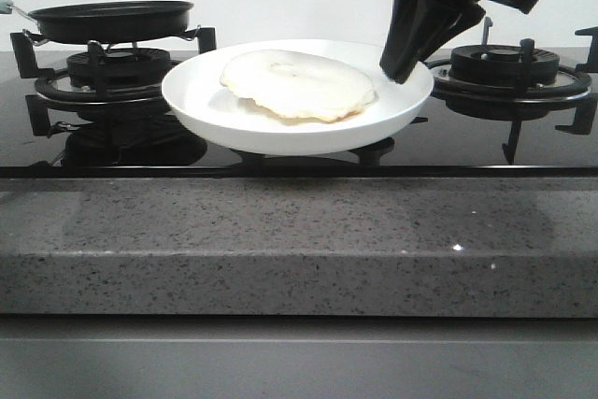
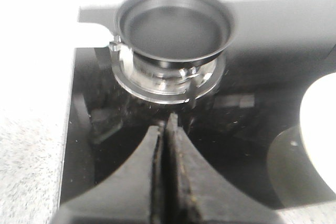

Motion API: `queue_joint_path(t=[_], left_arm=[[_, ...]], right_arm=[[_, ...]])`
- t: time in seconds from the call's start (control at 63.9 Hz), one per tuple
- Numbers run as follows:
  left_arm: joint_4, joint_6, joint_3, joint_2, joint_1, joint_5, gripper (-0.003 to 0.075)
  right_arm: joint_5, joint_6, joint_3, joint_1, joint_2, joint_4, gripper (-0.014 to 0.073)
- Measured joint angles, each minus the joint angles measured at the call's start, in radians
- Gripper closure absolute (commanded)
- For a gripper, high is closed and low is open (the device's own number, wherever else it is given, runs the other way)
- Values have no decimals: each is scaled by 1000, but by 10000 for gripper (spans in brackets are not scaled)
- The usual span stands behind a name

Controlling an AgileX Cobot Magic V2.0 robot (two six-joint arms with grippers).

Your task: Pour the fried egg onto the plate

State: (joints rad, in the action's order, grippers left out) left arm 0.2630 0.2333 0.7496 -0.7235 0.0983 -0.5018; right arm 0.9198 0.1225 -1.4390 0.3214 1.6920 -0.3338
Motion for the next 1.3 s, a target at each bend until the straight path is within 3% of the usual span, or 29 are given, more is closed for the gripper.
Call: queue_joint_path(t=[0.407,0.97,1.298], left_arm=[[0,0,-283,370,2,70,739],[0,0,-303,400,2,77,739],[0,0,-303,400,2,78,739]], right_arm=[[0,0,0,0,0,0,654],[7,0,-6,0,0,0,654],[83,-29,-292,-75,136,6,654]])
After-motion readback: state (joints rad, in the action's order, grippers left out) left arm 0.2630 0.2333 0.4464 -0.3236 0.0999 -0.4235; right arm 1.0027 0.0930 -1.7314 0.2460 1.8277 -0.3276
